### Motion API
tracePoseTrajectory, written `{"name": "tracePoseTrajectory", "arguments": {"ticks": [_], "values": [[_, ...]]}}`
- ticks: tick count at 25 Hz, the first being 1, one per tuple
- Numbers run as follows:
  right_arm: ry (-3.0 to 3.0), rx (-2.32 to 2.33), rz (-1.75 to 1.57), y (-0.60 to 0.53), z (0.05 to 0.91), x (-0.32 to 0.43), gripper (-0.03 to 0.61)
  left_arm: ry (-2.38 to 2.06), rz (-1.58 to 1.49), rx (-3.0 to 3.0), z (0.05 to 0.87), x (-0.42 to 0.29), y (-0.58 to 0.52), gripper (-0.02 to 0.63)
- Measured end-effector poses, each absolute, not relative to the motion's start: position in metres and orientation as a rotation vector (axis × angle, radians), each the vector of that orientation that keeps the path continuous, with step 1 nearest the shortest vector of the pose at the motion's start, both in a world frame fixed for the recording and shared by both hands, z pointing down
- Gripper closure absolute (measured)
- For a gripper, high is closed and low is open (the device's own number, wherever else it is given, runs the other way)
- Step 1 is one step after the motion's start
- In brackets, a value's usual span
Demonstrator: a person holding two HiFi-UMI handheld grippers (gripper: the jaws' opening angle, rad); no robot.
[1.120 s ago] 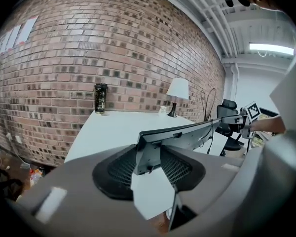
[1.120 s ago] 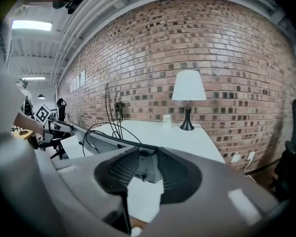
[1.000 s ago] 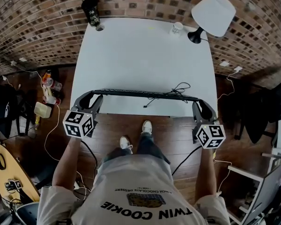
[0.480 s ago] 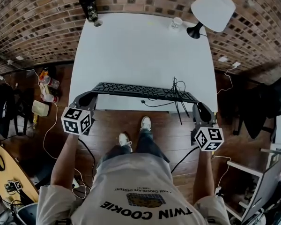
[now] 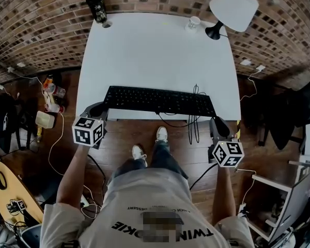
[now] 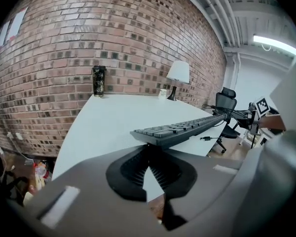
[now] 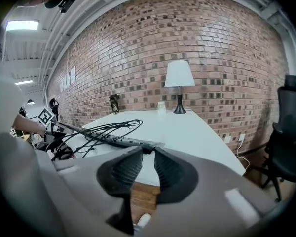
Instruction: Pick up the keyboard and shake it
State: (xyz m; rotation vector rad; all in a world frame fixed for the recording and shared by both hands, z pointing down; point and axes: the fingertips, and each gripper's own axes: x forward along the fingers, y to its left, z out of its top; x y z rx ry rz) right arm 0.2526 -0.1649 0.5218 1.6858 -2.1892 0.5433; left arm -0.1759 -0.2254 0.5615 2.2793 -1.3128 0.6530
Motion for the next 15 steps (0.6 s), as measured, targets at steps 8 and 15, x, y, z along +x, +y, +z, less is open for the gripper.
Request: {"name": "tracePoseTrajectory", "arguments": {"ticks": [8, 15], "values": [[-2.124, 1.694, 0.642, -0.174, 0.559, 0.26, 0.503, -1.36, 0.787, 2.229, 0.589, -0.171, -0.227, 0.607], [-2.105, 1.707, 0.675, -0.179, 0.571, 0.262, 0.502, -1.357, 0.855, 2.205, 0.596, -0.17, -0.223, 0.607]]}}
